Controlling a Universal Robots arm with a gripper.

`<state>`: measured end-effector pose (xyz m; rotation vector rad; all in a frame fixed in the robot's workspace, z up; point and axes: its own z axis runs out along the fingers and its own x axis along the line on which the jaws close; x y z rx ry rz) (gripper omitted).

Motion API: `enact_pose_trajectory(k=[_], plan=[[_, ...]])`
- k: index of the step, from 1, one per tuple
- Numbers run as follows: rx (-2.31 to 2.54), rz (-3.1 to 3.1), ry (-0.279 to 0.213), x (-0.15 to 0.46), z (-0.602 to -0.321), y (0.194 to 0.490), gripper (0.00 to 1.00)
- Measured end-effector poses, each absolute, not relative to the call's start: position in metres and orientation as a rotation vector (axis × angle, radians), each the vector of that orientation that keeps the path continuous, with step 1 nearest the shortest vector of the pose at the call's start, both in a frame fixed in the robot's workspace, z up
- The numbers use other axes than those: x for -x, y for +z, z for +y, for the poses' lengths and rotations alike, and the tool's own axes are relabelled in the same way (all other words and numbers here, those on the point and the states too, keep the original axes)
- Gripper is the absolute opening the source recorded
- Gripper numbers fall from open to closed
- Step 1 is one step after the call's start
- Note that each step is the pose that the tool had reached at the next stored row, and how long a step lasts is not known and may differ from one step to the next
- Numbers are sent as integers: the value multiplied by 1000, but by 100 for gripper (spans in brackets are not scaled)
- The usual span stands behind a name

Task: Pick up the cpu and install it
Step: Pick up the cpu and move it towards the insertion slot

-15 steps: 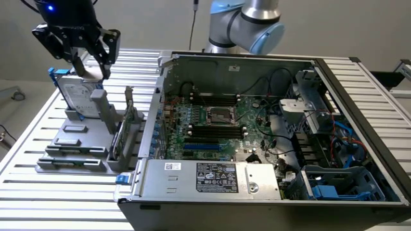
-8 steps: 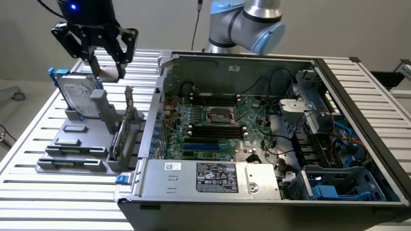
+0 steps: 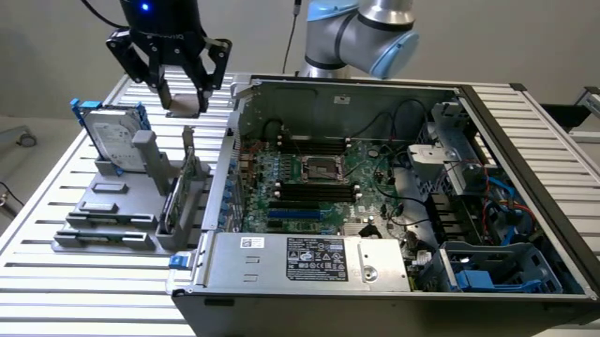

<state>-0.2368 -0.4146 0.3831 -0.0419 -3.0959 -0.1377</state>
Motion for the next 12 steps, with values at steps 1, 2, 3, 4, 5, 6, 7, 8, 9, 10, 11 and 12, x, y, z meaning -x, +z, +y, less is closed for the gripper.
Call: enact_pose_trajectory(k=[1,2,3,4,5,6,7,8,9,10,11,12], plan=[[42,-3096,-138,232,-415,384,55],[42,-3096,-139,228,-415,384,55],[42,-3096,-139,223,-415,385,55],[42,-3096,-139,218,-415,385,55],[42,-3095,-140,214,-415,386,55],[42,-3095,-140,209,-415,386,55],[42,-3095,-141,205,-415,386,55],[42,-3095,-141,200,-415,387,55],[42,-3095,-141,196,-415,387,55],[42,-3095,-141,191,-415,387,55],[42,-3095,-141,187,-415,387,55],[42,-3095,-141,182,-415,387,55]])
